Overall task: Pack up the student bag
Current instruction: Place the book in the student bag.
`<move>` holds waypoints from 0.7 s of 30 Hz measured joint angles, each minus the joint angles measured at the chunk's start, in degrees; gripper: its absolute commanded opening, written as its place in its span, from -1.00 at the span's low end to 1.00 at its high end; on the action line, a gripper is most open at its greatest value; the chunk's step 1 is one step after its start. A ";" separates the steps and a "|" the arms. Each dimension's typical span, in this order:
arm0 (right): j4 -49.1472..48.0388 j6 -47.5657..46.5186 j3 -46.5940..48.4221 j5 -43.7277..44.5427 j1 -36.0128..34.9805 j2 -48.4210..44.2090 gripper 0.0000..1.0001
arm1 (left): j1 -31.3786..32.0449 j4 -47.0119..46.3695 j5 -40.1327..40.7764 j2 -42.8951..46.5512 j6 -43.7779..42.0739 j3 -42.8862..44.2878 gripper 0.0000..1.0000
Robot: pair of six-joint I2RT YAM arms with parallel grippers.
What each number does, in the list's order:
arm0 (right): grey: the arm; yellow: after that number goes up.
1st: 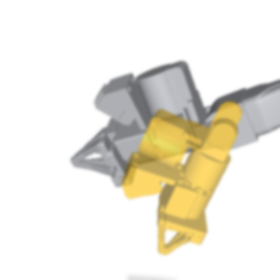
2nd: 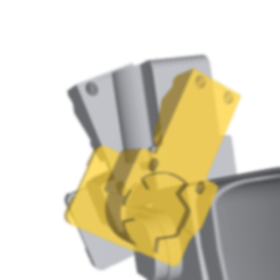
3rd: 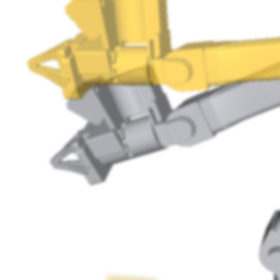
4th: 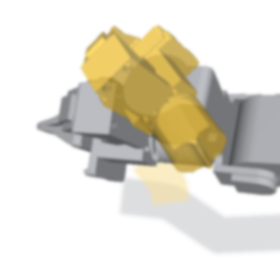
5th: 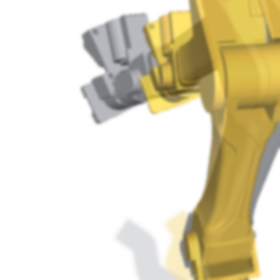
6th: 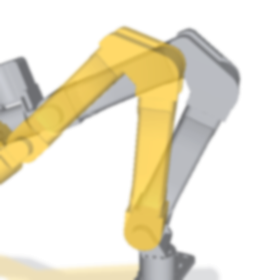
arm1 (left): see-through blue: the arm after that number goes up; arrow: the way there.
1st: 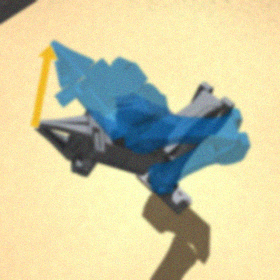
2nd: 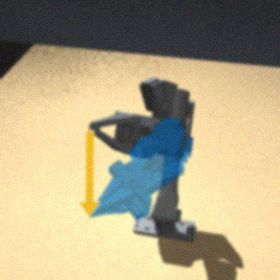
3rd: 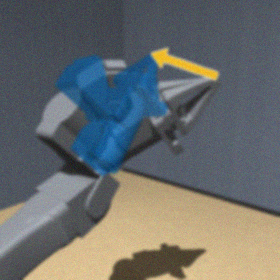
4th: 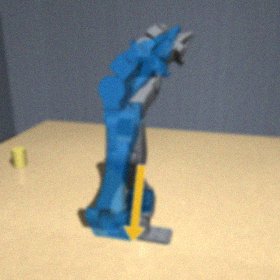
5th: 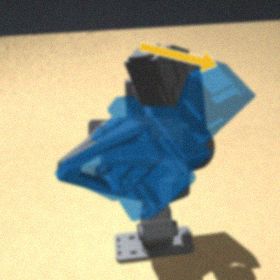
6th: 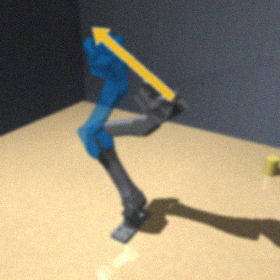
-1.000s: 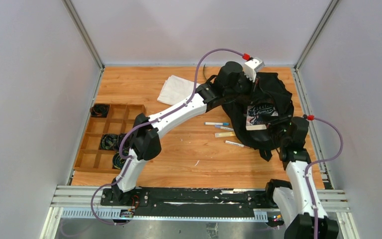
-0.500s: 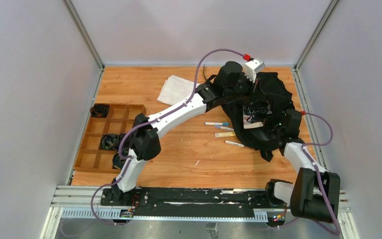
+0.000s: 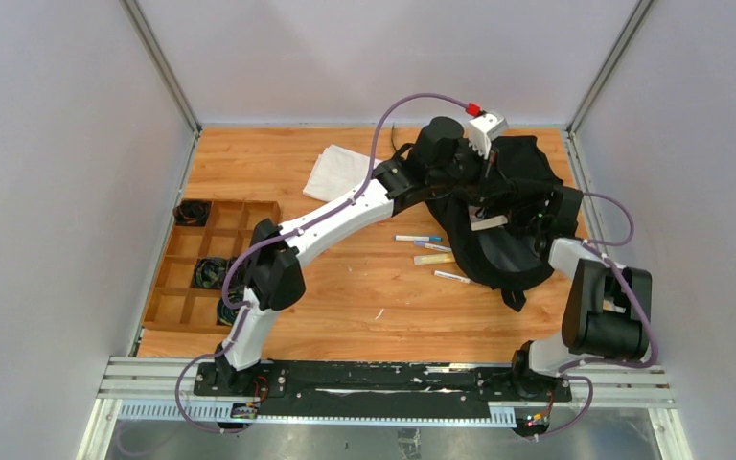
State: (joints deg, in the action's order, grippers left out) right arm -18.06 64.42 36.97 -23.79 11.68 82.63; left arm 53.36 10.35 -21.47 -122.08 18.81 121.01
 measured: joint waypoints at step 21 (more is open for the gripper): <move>23.15 -12.13 -2.03 7.41 0.90 -21.73 0.72 | -0.02 -3.85 -1.27 1.31 2.60 -4.13 -1.00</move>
State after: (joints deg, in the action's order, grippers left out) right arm 5.08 52.29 34.94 -16.38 12.58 60.90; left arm 53.34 6.50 -22.74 -120.77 21.41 116.88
